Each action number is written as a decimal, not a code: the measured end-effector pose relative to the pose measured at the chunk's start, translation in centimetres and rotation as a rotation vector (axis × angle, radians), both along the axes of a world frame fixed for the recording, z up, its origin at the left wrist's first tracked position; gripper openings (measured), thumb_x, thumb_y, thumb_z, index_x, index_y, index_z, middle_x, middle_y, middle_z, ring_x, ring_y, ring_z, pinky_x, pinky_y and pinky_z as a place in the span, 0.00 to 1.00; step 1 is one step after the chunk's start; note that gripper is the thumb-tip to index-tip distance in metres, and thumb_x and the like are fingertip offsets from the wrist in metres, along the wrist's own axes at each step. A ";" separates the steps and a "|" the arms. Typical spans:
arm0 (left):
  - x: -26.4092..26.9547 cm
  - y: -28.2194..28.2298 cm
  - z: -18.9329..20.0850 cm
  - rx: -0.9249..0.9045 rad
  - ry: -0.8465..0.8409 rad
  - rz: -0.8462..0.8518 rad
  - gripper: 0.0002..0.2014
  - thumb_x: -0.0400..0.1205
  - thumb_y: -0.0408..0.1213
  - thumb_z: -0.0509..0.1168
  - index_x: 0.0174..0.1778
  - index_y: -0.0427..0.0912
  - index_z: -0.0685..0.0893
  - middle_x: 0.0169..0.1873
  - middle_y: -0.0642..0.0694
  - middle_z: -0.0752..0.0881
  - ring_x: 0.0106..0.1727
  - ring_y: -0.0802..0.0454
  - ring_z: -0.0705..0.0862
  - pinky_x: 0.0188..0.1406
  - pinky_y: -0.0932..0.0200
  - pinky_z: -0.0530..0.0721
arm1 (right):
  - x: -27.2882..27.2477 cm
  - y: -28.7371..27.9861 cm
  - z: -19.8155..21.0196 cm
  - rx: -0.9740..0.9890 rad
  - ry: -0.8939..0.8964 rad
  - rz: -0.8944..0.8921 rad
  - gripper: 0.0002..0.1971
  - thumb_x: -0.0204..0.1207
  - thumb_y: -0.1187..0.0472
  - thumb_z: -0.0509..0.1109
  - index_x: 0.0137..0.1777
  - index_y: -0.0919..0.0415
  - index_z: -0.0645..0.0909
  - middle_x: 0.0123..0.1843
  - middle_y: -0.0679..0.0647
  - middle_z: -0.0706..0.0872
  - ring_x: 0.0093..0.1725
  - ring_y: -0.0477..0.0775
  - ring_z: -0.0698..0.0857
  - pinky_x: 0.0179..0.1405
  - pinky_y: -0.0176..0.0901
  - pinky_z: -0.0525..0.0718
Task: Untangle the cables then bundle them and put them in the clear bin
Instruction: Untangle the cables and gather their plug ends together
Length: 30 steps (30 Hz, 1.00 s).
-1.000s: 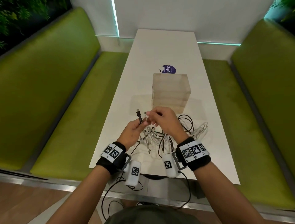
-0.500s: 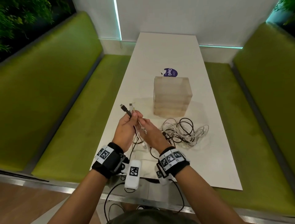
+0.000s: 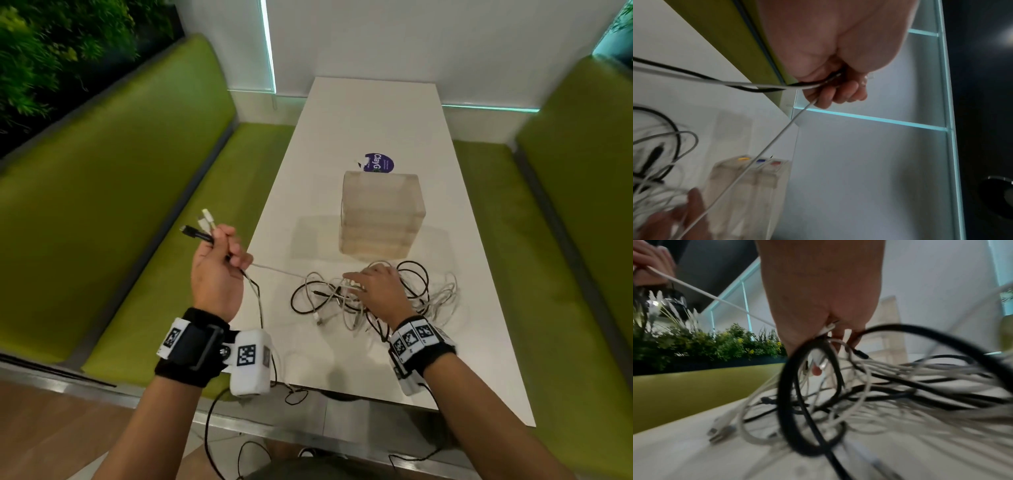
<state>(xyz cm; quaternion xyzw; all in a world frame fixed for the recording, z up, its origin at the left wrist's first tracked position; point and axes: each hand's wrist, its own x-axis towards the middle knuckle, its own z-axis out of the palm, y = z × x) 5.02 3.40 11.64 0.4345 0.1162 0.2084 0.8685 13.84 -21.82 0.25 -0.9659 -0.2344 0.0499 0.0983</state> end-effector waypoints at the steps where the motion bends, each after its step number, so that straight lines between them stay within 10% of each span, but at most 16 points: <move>1: 0.1 0.6 0.2 -0.005 -0.015 0.016 0.14 0.89 0.37 0.51 0.40 0.44 0.78 0.23 0.54 0.75 0.21 0.60 0.68 0.24 0.67 0.69 | 0.1 -0.4 -0.1 0.006 -0.013 -0.014 0.18 0.81 0.45 0.61 0.71 0.41 0.76 0.65 0.47 0.84 0.69 0.54 0.73 0.64 0.52 0.61; 9: 0.5 -1.6 -2.7 0.573 0.353 -0.144 0.14 0.86 0.45 0.61 0.38 0.44 0.83 0.22 0.59 0.72 0.21 0.63 0.66 0.21 0.69 0.65 | -0.1 -0.2 0.6 0.264 0.036 -0.101 0.16 0.77 0.66 0.63 0.58 0.50 0.85 0.53 0.45 0.91 0.56 0.57 0.86 0.61 0.52 0.72; 13: -0.2 -6.5 -5.1 0.741 0.385 -0.452 0.13 0.71 0.50 0.73 0.43 0.45 0.87 0.38 0.54 0.89 0.42 0.58 0.85 0.53 0.58 0.81 | -0.5 1.0 1.2 0.293 0.015 -0.101 0.11 0.79 0.63 0.66 0.57 0.52 0.86 0.48 0.50 0.92 0.52 0.58 0.88 0.56 0.52 0.80; 19: 0.1 -11.5 -3.5 0.697 0.383 -0.602 0.12 0.80 0.43 0.69 0.30 0.47 0.82 0.16 0.62 0.80 0.22 0.70 0.78 0.28 0.75 0.71 | -1.7 1.7 2.2 0.157 0.002 -0.087 0.21 0.82 0.43 0.49 0.50 0.52 0.81 0.40 0.52 0.88 0.47 0.61 0.85 0.53 0.51 0.72; 23: 0.8 -11.5 -3.6 0.799 0.409 -0.667 0.10 0.77 0.38 0.73 0.31 0.40 0.84 0.23 0.55 0.84 0.25 0.63 0.79 0.31 0.68 0.74 | -1.9 2.4 3.3 0.077 -0.026 -0.097 0.05 0.77 0.53 0.61 0.42 0.52 0.74 0.33 0.50 0.83 0.41 0.57 0.82 0.47 0.47 0.67; 30: 1.0 -9.5 -1.7 0.574 0.457 -0.493 0.13 0.80 0.32 0.61 0.28 0.44 0.73 0.19 0.53 0.64 0.22 0.55 0.59 0.21 0.60 0.57 | -1.9 1.6 1.4 0.125 -0.185 -0.156 0.08 0.77 0.53 0.70 0.45 0.57 0.86 0.32 0.56 0.89 0.37 0.61 0.85 0.44 0.52 0.78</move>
